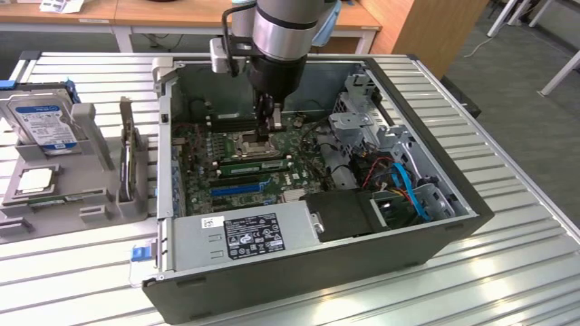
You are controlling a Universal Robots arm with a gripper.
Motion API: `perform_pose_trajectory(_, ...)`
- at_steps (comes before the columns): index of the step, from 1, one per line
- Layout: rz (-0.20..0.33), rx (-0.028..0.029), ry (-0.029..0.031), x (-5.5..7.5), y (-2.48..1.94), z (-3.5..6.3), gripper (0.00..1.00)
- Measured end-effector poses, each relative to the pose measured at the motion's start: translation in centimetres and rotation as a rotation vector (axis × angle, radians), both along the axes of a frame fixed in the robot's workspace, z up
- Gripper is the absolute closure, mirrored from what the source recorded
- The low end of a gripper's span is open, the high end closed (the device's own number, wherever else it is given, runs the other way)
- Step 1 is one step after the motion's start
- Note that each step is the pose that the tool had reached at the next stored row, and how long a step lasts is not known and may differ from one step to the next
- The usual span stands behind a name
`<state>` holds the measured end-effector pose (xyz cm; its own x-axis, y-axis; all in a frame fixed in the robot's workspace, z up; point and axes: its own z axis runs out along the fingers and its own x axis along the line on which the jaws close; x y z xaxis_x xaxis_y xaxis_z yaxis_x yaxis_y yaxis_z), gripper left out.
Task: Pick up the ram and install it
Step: 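Press down the ram until it locks into place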
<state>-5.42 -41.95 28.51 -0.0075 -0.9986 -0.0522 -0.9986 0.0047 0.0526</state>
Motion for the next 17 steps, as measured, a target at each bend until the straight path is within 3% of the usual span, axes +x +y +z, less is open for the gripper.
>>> perform_pose_trajectory(2, 0.000, 0.0000, 0.0010, 0.9, 0.00, 0.00, 0.90)
perform_pose_trajectory(9, 0.000, 0.0000, 0.0011, 0.9, 0.01, 0.08, 0.90)
perform_pose_trajectory(17, 0.000, 0.0000, 0.0010, 0.9, 0.00, 1.08, 0.90)
